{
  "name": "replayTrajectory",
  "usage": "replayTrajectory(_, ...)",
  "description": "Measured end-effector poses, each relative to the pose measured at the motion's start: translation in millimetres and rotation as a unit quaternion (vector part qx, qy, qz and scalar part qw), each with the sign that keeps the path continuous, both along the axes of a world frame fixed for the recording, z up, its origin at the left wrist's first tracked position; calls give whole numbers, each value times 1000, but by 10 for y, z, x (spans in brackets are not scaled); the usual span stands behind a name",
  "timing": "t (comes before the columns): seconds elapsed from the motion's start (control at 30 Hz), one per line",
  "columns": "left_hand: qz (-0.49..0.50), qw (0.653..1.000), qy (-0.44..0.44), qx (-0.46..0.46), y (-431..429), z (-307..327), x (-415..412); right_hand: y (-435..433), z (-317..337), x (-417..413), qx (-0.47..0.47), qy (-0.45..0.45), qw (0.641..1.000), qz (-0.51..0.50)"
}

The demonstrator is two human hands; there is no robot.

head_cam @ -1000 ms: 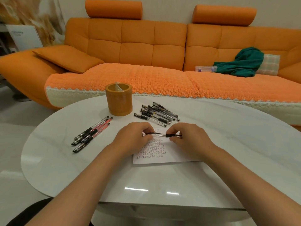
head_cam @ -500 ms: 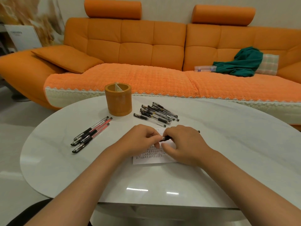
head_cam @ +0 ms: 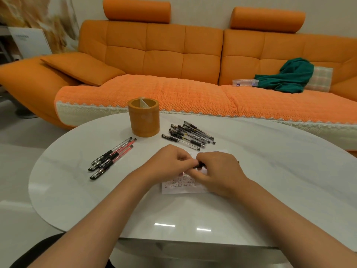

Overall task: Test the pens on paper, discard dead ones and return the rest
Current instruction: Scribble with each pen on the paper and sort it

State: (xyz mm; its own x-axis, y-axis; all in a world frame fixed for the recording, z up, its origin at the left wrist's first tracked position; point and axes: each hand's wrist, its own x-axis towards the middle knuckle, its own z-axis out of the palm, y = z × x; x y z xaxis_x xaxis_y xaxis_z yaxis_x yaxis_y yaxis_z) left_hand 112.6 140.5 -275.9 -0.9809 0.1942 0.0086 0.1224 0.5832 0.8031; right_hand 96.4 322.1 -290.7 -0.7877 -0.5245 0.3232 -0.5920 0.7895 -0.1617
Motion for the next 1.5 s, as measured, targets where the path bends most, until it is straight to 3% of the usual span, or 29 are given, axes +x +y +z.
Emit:
replayTrajectory(0.1,62,996,39,-49,-141,5,-47,11,-39,-34,-45,-73,996,23)
replayTrajectory(0.3,124,982,66,-123,-469,-42,-61,-64,-97,-161,-75,-85,994,-3)
replayTrajectory(0.43,168,947,102,-255,-759,-98,-78,-275,-35,-267,-54,-51,997,-33)
replayTrajectory(0.6,241,902,63,-352,-1160,-88,-9,-662,27,-566,-20,-51,996,-67)
replayTrajectory(0.9,234,896,16,-377,-1420,-32,218,-1038,24,-749,87,33,992,-84)
replayTrajectory(1.03,221,895,12,-386,-1452,-34,240,-1350,35,-673,75,44,996,25)
replayTrajectory(1.2,209,869,46,-446,-1415,-38,218,-1748,-26,-496,76,33,981,178)
replayTrajectory(1.5,197,912,38,-358,-1379,3,245,-1615,34,-467,79,10,982,170)
